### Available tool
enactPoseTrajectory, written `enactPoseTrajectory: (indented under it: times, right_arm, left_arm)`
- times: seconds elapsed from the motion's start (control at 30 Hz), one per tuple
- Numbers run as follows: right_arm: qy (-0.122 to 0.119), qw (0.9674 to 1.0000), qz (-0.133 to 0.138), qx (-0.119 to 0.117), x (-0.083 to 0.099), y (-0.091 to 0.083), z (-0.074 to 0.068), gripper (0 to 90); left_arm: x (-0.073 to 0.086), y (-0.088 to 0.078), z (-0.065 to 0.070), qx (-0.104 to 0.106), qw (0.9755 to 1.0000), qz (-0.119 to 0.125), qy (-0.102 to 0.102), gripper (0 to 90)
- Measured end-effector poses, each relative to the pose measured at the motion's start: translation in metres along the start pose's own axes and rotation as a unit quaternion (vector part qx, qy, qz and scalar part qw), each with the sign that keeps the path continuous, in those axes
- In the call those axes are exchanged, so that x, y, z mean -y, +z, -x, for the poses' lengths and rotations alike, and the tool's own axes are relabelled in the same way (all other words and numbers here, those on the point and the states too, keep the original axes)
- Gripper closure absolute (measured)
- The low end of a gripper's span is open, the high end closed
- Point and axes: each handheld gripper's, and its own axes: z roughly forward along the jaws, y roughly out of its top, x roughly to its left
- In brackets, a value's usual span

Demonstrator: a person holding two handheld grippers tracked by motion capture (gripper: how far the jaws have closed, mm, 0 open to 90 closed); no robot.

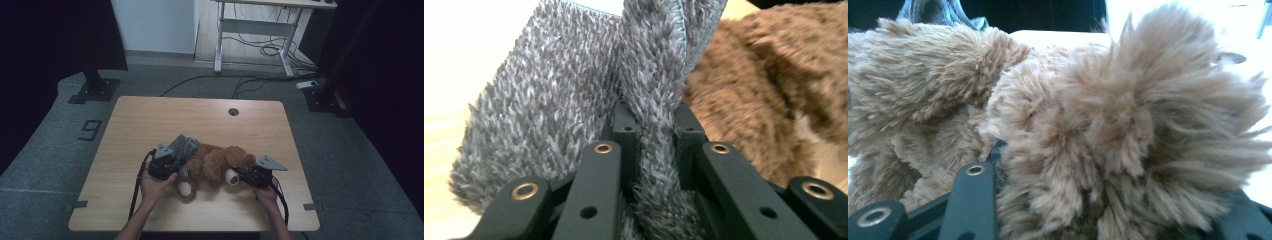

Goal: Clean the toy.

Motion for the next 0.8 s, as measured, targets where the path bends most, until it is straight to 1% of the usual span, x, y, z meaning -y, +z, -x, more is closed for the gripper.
enactPoseTrajectory:
  times: [0.17, 0.27, 0.43, 0.53, 0.6, 0.7, 0.73, 0.77, 0.8]
  right_arm:
    - [-0.001, 1.0000, 0.000, 0.000, 0.000, 0.000, 0.000, 47.2]
    - [-0.001, 1.0000, 0.001, -0.001, 0.000, 0.000, -0.001, 47.1]
    - [0.000, 1.0000, 0.001, -0.001, 0.000, 0.000, -0.001, 47.2]
    - [0.001, 1.0000, 0.001, -0.001, 0.000, 0.000, 0.000, 47.1]
    - [0.002, 1.0000, 0.002, -0.001, 0.000, 0.000, 0.000, 47.2]
    - [0.006, 1.0000, 0.002, -0.001, 0.000, 0.000, 0.001, 47.1]
    - [0.006, 1.0000, 0.002, -0.001, 0.000, 0.000, 0.002, 47.1]
    - [0.007, 1.0000, 0.002, -0.001, 0.000, 0.000, 0.002, 47.1]
    - [0.007, 1.0000, 0.002, -0.001, 0.000, -0.001, 0.002, 47.2]
  left_arm:
    - [0.006, -0.002, -0.007, -0.009, 0.9999, -0.003, -0.007, 77.3]
    - [0.010, -0.004, -0.011, -0.027, 0.9996, -0.010, 0.000, 77.3]
    - [0.016, -0.009, -0.018, -0.037, 0.9992, -0.011, -0.008, 77.3]
    - [0.015, -0.014, -0.018, -0.042, 0.9990, -0.009, -0.009, 77.2]
    - [0.007, -0.020, -0.015, -0.041, 0.9991, -0.003, -0.005, 77.3]
    - [-0.015, -0.029, -0.004, -0.041, 0.9990, 0.015, 0.014, 77.3]
    - [-0.025, -0.030, 0.002, -0.040, 0.9987, 0.024, 0.021, 77.2]
    - [-0.032, -0.030, 0.006, -0.039, 0.9985, 0.028, 0.025, 77.2]
    - [-0.042, -0.029, 0.012, -0.034, 0.9985, 0.032, 0.030, 77.2]
